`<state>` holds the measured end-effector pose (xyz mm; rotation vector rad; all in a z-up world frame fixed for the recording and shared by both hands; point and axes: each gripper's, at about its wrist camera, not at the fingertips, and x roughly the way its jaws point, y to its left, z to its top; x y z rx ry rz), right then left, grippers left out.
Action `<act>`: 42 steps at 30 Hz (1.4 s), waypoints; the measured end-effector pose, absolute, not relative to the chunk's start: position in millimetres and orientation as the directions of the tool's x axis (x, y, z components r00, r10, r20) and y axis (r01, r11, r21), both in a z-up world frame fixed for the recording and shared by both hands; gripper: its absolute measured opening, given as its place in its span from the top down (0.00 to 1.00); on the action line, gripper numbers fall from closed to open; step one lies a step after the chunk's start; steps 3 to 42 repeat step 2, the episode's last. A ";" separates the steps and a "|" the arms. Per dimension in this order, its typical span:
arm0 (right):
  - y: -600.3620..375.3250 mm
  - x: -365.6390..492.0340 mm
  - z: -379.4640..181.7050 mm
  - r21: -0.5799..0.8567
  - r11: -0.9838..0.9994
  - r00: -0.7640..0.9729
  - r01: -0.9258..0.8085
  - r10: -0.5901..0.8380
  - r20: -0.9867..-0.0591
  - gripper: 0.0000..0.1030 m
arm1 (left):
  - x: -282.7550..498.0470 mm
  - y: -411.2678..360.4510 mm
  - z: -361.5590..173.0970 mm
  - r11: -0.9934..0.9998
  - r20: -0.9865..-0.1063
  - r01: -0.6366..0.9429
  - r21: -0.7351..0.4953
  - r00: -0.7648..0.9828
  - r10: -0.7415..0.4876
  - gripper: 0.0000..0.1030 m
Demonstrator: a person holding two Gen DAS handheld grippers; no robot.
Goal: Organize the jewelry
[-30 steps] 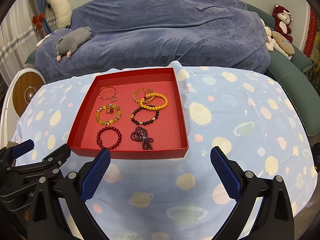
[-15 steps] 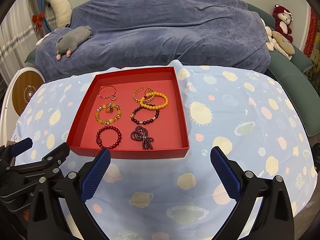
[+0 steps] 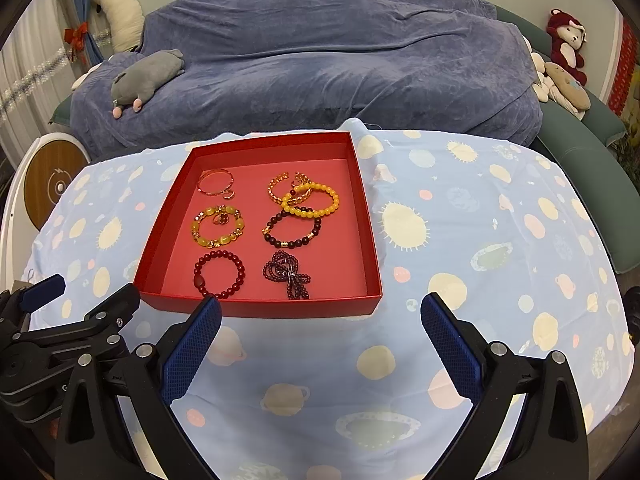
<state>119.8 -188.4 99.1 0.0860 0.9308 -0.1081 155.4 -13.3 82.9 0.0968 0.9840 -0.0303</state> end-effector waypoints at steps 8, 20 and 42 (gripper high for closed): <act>-188.1 118.8 98.7 0.027 0.991 0.593 0.130 -0.056 -0.803 0.07 | 155.3 -13.8 83.2 0.995 -0.834 0.071 0.065 0.552 0.016 0.07; -188.1 118.8 98.7 0.027 0.991 0.593 0.130 -0.056 -0.803 0.07 | 155.3 -13.8 83.2 0.995 -0.834 0.071 0.065 0.552 0.016 0.07; -188.1 118.8 98.7 0.027 0.991 0.593 0.130 -0.056 -0.803 0.07 | 155.3 -13.8 83.2 0.995 -0.834 0.071 0.065 0.552 0.016 0.07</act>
